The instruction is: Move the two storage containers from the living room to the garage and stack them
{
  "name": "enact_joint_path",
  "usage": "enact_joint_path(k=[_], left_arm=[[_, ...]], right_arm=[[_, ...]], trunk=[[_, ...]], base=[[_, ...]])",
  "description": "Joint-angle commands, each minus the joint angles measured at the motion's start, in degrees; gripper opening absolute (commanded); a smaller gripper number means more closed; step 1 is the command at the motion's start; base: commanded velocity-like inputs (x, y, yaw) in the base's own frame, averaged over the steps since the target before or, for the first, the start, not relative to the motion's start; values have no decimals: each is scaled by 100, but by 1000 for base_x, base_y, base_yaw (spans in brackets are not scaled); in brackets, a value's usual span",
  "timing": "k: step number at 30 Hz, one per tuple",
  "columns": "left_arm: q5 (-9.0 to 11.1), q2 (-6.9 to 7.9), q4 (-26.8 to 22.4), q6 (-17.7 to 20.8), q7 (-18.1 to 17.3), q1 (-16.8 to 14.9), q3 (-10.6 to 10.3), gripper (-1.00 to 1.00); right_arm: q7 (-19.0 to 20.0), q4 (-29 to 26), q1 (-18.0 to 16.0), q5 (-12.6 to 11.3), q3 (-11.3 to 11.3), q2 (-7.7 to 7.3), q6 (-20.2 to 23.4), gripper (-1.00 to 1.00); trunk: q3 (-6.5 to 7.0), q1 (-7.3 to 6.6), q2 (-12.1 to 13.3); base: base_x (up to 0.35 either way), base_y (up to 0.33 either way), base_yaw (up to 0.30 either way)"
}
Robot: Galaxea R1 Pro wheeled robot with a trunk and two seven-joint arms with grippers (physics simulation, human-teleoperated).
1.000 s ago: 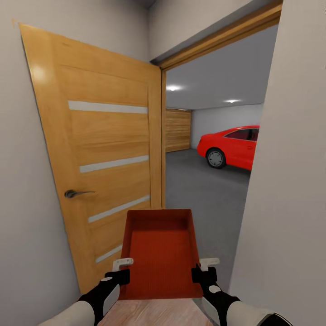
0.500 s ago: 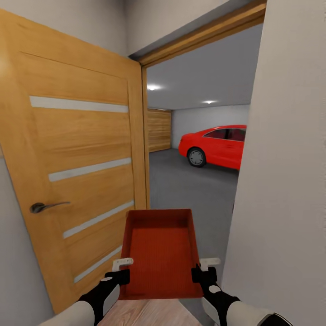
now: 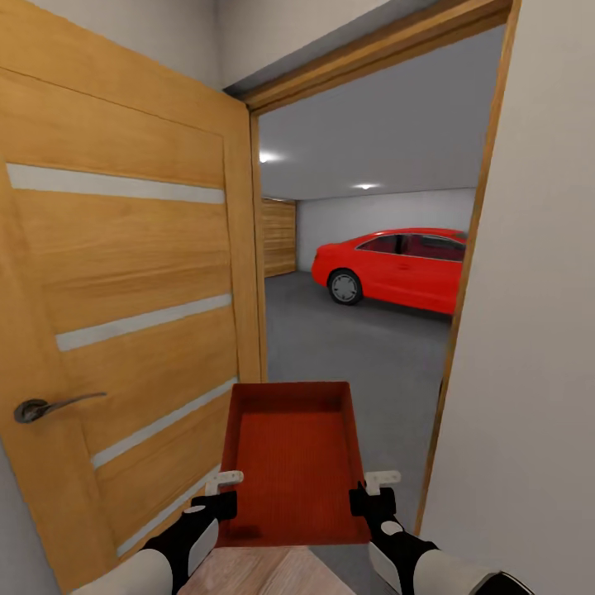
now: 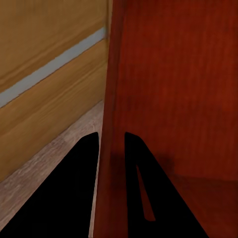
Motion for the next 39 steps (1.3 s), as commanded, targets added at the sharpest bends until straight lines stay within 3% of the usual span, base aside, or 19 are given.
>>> enact_joint_path(k=[1, 34, 39], left_arm=[[-52, 27, -24, 20, 92, 4, 65, -100], [-47, 26, -22, 20, 92, 4, 65, -100], [-50, 26, -24, 20, 92, 4, 65, -100]], right_arm=[[7, -4, -3, 58, -355, 7, 16, -100], [7, -4, -3, 58, -355, 6, 17, -100], [7, -4, -3, 60, -353, 8, 17, -100]], trunk=[[-1, 4, -2], [-1, 4, -2], [-1, 4, -2]], base=[[246, 216, -280], [246, 216, -283], [246, 216, -98]])
